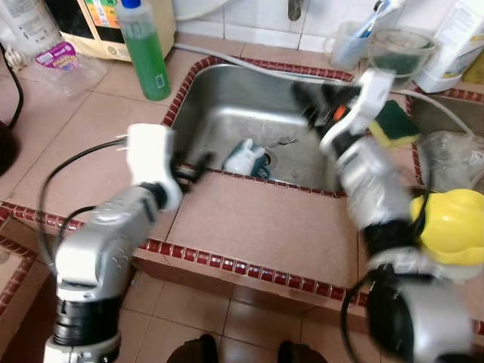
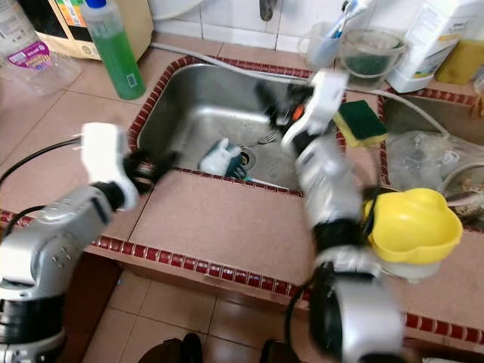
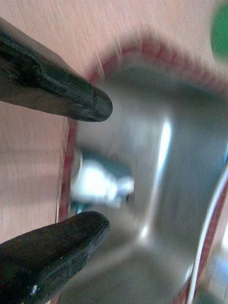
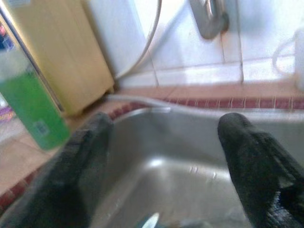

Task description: Kitchen organization

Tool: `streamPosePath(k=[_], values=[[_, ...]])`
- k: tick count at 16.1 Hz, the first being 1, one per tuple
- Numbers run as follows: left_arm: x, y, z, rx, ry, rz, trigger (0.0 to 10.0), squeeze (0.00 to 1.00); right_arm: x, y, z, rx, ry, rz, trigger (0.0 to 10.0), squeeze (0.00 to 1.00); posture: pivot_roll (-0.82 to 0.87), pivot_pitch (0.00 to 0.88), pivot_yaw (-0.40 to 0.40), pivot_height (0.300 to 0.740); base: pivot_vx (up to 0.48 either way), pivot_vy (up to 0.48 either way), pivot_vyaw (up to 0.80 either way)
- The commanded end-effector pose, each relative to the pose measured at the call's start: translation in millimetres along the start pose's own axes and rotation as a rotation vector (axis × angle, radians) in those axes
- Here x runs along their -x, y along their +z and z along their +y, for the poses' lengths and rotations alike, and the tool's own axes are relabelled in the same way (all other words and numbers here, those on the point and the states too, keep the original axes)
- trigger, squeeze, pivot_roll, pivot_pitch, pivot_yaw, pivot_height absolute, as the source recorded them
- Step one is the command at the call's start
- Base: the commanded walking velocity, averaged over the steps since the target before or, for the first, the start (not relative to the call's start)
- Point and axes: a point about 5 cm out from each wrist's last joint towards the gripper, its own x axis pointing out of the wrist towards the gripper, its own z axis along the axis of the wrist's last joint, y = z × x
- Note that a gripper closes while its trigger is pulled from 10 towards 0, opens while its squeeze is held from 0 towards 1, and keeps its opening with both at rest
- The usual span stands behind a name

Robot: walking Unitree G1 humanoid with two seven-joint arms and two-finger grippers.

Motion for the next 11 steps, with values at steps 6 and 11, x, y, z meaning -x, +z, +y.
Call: streamPosePath(k=[6,11], values=[[-12.9,0.4,29.7,0.035,0.218,-0.014,10.0,0.00,22.9,3.7,16.7,0.095,-0.058,-0.065,10.0,1.00,-0.08,0.037,0.042,0.740,0.000,0.000,0.00],[-18.8,-10.4,19.0,0.018,0.183,-0.070,10.0,0.00,41.0,0.8,14.4,0.187,-0.135,-0.096,10.0,1.00,-0.08,0.014,0.050,0.740,0.000,0.000,0.00]])
